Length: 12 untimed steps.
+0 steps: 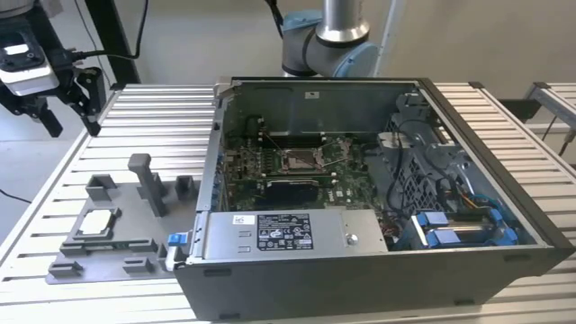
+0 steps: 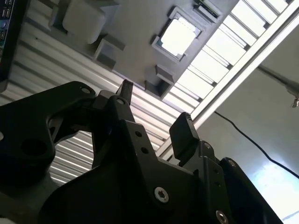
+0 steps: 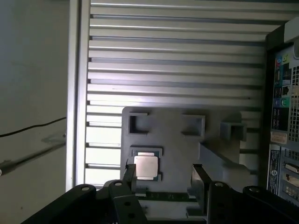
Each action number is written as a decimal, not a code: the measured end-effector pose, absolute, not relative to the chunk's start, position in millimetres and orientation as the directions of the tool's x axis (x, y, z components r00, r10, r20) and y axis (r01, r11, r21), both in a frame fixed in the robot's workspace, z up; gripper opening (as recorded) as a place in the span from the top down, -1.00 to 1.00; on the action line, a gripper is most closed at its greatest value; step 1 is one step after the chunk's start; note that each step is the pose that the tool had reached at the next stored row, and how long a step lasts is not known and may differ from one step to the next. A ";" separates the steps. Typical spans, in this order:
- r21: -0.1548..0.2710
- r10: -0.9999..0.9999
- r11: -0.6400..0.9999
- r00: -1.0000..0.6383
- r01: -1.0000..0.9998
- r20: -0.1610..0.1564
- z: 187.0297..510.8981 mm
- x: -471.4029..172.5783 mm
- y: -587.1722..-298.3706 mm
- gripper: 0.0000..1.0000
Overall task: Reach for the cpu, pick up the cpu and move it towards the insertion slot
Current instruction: 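Reach for the cpu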
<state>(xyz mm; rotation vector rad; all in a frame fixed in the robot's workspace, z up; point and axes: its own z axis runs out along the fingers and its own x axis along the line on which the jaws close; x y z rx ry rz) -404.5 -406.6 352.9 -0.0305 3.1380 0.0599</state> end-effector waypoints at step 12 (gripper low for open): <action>0.038 -0.019 0.999 -1.000 -0.019 -0.004 338.3 -409.7 -406.8 -1.00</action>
